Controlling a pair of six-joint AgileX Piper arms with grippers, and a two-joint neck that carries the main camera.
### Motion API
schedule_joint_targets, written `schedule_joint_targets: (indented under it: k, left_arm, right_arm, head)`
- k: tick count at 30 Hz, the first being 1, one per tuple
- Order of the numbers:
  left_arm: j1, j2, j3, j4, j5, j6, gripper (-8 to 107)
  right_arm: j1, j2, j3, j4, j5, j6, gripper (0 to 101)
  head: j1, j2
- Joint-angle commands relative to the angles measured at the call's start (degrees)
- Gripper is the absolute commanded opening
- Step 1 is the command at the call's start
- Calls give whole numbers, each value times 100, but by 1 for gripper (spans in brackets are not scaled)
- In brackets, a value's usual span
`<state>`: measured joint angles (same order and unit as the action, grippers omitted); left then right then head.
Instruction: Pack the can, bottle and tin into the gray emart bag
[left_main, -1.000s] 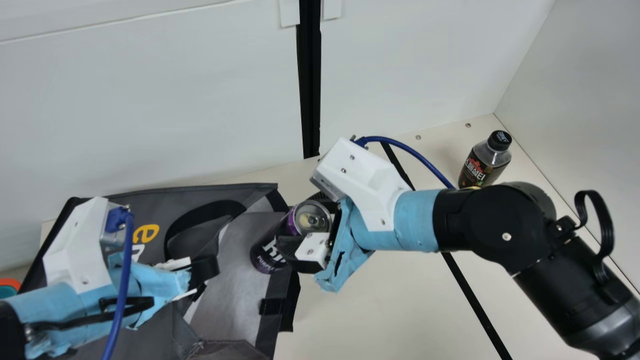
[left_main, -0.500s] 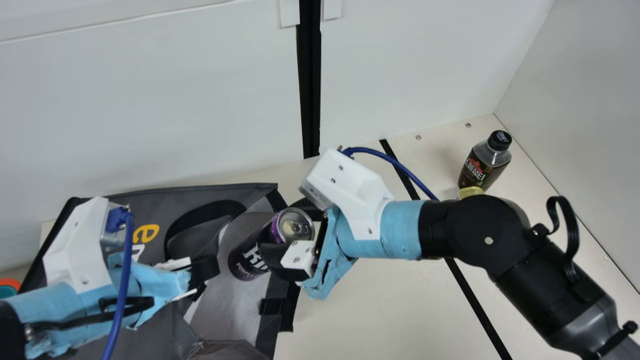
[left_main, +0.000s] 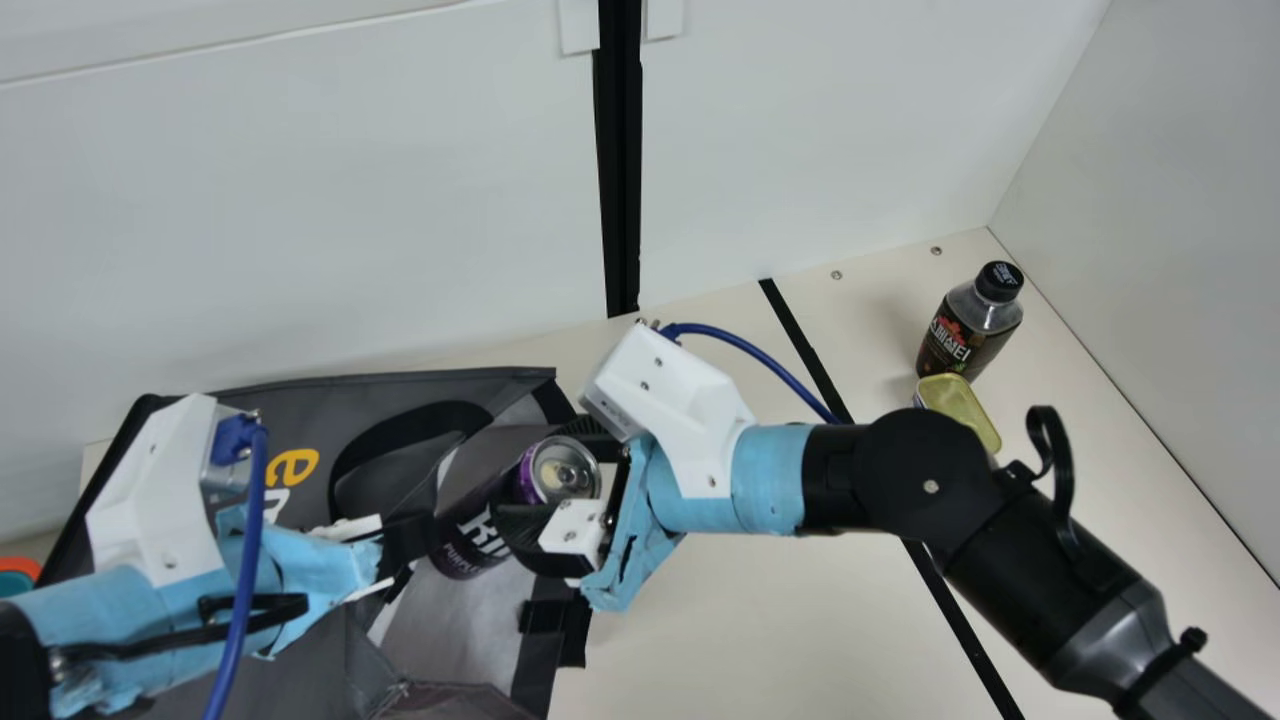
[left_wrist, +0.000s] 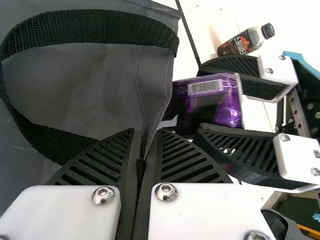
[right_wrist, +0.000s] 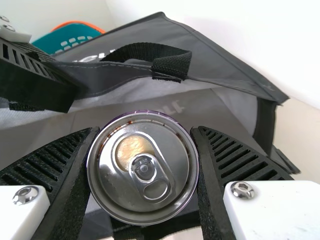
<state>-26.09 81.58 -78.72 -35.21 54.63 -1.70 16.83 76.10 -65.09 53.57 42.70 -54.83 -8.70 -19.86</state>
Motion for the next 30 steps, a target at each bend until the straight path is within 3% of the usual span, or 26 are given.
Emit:
schedule_joint_targets:
  k: [1,17,30]
  left_arm:
    - [0,0,0,0,0,0,10]
    - [0,0,0,0,0,0,10]
    - [0,0,0,0,0,0,10]
  right_arm:
    - [30,33,41,129,-46,-106,0]
    - [342,552,240,1010,-454,-937,0]
    - [507,984,279,1381,-577,-1426,0]
  head:
    - [-130,-14]
    - [-130,-14]
    - [-130,-14]
